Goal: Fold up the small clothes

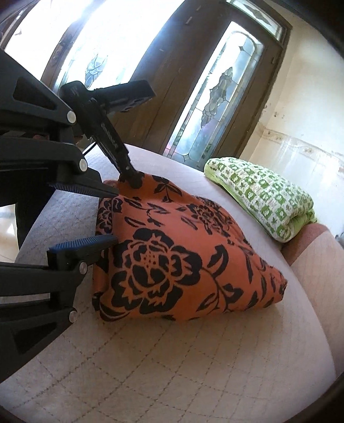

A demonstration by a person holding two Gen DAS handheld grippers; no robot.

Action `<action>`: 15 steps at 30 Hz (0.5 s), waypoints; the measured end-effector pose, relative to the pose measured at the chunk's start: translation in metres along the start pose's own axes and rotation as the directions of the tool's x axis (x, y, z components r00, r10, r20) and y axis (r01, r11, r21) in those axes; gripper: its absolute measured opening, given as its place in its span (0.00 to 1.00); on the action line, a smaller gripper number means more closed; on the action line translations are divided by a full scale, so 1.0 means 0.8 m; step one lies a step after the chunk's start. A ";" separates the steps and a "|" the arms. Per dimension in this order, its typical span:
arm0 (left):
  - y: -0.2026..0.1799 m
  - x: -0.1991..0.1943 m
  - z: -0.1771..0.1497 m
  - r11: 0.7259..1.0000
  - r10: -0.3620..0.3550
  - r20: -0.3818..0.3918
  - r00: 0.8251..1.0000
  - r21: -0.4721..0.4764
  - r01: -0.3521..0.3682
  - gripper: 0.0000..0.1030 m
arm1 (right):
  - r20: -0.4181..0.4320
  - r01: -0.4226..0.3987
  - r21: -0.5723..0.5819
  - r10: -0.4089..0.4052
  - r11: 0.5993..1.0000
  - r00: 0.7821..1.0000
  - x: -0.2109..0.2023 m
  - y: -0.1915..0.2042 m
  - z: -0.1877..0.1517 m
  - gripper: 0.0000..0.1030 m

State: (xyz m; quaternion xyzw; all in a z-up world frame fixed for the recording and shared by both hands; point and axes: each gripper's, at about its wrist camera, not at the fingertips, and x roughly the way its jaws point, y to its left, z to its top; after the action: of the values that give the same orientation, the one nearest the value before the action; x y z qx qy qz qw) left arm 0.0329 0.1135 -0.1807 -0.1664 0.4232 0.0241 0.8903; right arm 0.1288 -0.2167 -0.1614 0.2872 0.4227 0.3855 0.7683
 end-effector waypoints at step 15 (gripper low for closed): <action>0.029 0.014 -0.013 0.989 -0.043 -0.056 0.998 -0.141 0.035 0.10 | 0.036 -0.022 0.072 0.020 0.997 0.999 -0.015 -0.022 0.007 0.31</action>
State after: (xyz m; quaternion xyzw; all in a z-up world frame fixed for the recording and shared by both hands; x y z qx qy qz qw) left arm 0.0277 0.1308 -0.2016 -0.2375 0.4430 0.0315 0.8639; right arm 0.1361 -0.2370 -0.1670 0.3258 0.4197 0.3729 0.7607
